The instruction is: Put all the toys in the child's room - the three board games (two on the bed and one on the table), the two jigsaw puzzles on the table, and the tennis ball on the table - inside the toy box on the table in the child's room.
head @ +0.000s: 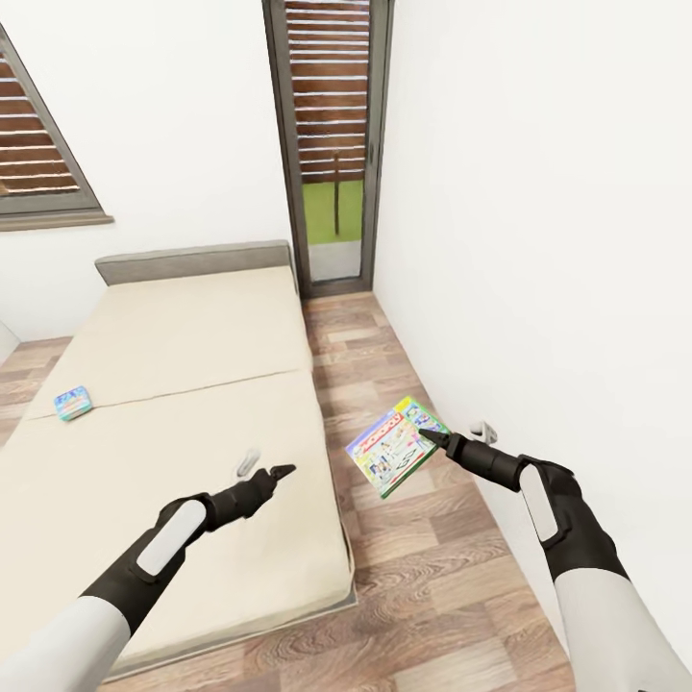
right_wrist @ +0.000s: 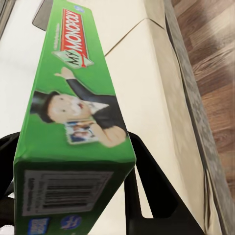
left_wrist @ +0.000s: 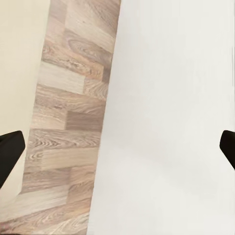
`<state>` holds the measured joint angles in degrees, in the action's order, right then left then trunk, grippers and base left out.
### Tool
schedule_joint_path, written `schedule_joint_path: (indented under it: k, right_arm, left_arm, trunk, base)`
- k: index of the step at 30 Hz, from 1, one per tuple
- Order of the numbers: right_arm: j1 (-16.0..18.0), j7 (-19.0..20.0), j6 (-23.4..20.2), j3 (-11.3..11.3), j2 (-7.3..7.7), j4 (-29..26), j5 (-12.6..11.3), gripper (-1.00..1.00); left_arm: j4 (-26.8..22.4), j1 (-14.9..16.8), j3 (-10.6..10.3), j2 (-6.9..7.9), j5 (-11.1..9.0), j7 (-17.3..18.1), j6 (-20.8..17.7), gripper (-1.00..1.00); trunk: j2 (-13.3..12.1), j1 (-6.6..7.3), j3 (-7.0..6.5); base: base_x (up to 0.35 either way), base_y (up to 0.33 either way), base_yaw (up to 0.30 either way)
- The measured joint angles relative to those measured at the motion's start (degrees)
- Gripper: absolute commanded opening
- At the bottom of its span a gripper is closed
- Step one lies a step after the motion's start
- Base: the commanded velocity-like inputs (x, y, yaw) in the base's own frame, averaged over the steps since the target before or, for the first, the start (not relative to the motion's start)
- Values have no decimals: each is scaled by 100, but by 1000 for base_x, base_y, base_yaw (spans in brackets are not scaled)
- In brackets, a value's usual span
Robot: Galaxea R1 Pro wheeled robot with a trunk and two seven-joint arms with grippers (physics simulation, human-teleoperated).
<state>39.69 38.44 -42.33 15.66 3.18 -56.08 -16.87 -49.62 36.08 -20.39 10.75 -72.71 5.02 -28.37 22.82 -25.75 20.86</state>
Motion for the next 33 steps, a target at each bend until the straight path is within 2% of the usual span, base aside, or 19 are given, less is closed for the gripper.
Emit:
schedule_joint_path:
  k: [4, 13, 24, 30, 33]
  right_arm:
    - [-4, -16, 1, -6, -3, 1, 0, -100]
    - [-9, -29, 3, -9, -7, 1, 12, -100]
    - [-11, -69, 6, -13, -8, 4, 265, -100]
    - [-11, -162, 34, -34, -8, 8, 349, -100]
    - [-11, -200, 76, -44, -9, 7, 383, -100]
  left_arm:
    - [-10, 0, 7, 4, 90, 110, 93, 100]
    - [-32, 0, 10, 4, 154, 200, 166, 100]
    - [35, 0, -23, -9, 171, 328, 231, 100]
    - [148, 0, -45, -87, 179, 436, 448, 100]
    - [203, -1, -51, -193, 185, 557, 588, 100]
  trunk:
    - [0, 0, -37]
    - [0, 0, -119]
    - [0, 0, -220]
    - [0, 0, -275]
    - [0, 0, -303]
  base:
    - [0, 0, -92]
    - [0, 0, -92]
    - [0, 0, -92]
    - [0, 0, -94]
    - [0, 0, -95]
